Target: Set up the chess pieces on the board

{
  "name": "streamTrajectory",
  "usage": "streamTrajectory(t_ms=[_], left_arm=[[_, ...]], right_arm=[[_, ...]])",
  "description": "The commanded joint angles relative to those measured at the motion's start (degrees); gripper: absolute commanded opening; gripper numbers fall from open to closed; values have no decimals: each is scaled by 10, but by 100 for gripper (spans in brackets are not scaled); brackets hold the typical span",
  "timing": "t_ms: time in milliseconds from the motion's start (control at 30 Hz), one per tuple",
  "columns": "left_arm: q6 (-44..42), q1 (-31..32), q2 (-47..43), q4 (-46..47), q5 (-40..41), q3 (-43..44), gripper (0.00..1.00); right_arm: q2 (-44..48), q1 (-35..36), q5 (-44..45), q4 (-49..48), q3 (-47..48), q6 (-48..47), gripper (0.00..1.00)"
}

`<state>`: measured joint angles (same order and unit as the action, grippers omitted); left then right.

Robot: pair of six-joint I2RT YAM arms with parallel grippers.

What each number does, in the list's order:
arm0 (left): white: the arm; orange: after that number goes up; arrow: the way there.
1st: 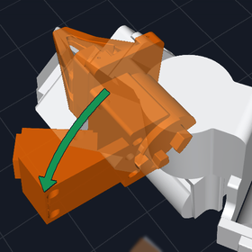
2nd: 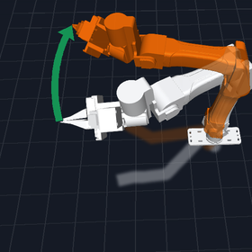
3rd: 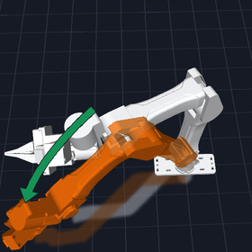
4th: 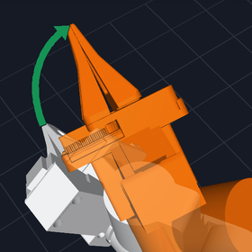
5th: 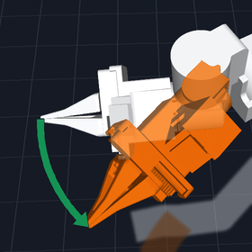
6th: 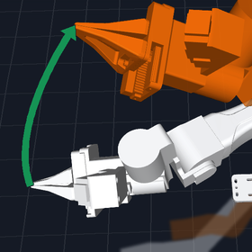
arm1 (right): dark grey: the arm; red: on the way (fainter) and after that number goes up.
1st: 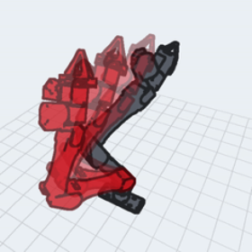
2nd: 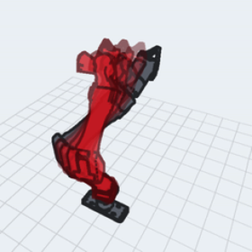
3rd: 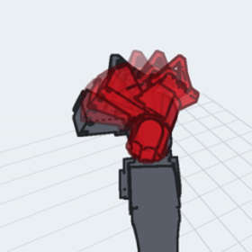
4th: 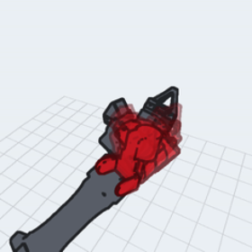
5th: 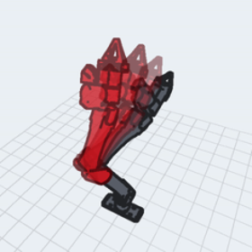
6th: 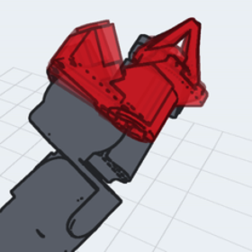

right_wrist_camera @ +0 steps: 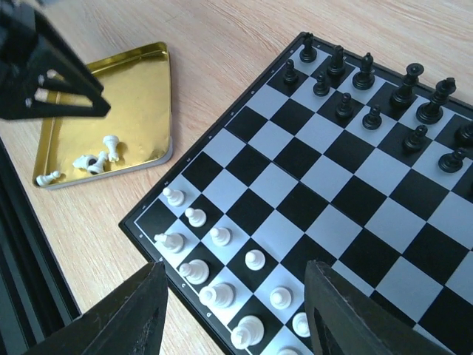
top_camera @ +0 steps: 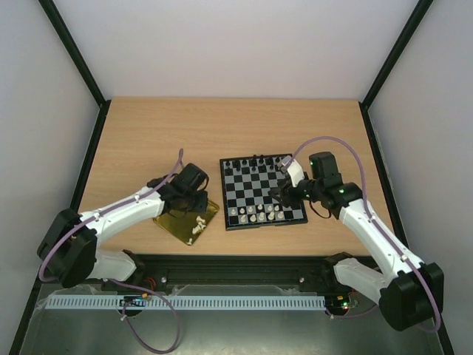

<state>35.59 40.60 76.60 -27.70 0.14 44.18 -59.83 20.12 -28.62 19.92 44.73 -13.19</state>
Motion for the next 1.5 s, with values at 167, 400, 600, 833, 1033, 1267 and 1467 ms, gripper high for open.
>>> streamTrajectory(t_ms=[167,400,600,833,1033,1267,1467], left_arm=[[-201,31,59,-129,34,148,39],[-353,50,110,-188,84,186,41],[-426,67,122,-204,150,142,41],[-467,109,85,-156,131,77,39],[-467,134,117,-139,175,76,34],[-452,134,158,-131,187,89,30],[-455,131,170,-124,166,83,27]], right_arm=[[92,3,5,0,-37,-25,53],[99,3,-7,5,-37,-25,53],[103,2,-7,5,-39,-26,53],[91,3,-12,2,-39,-27,53],[91,3,-9,4,-40,-26,53],[91,2,-6,4,-40,-26,53],[88,2,-7,5,-40,-26,53]])
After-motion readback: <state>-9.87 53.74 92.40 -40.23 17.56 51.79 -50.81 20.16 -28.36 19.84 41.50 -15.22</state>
